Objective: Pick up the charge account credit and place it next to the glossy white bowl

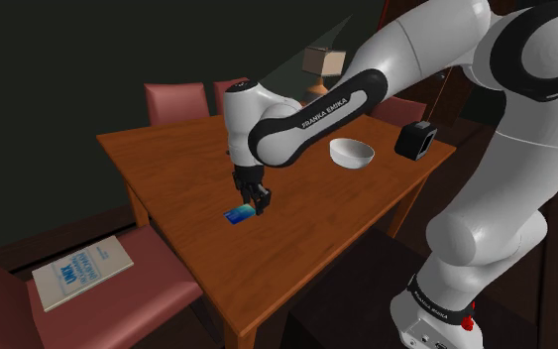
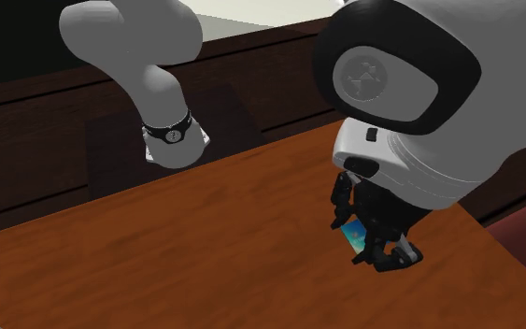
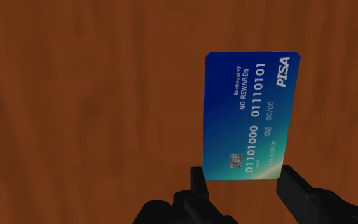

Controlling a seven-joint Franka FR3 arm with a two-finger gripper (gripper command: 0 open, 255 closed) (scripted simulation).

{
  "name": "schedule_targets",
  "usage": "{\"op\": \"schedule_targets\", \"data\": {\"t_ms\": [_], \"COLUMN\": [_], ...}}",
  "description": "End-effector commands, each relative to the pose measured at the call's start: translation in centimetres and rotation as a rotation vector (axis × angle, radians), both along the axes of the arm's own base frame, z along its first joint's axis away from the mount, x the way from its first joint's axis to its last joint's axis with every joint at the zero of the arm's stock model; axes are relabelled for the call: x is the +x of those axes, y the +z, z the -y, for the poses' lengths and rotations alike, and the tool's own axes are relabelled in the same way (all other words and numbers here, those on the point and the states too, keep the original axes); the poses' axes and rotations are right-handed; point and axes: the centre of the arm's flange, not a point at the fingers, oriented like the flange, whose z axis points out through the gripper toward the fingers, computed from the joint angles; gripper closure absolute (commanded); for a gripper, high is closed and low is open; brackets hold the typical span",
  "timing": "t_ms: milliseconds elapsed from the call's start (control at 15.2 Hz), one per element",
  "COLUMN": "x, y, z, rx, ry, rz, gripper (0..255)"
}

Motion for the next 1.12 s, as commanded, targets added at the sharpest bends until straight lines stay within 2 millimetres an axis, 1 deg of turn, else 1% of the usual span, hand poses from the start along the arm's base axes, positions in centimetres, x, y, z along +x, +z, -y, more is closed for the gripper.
{"op": "schedule_targets", "data": {"t_ms": [0, 1056], "x": [-0.1, -0.1], "y": [0.7, 9.2], "z": [0.0, 0.0], "rx": [0.0, 0.0], "ry": [0.0, 0.0], "rz": [-0.003, -0.003], "gripper": [255, 255]}}
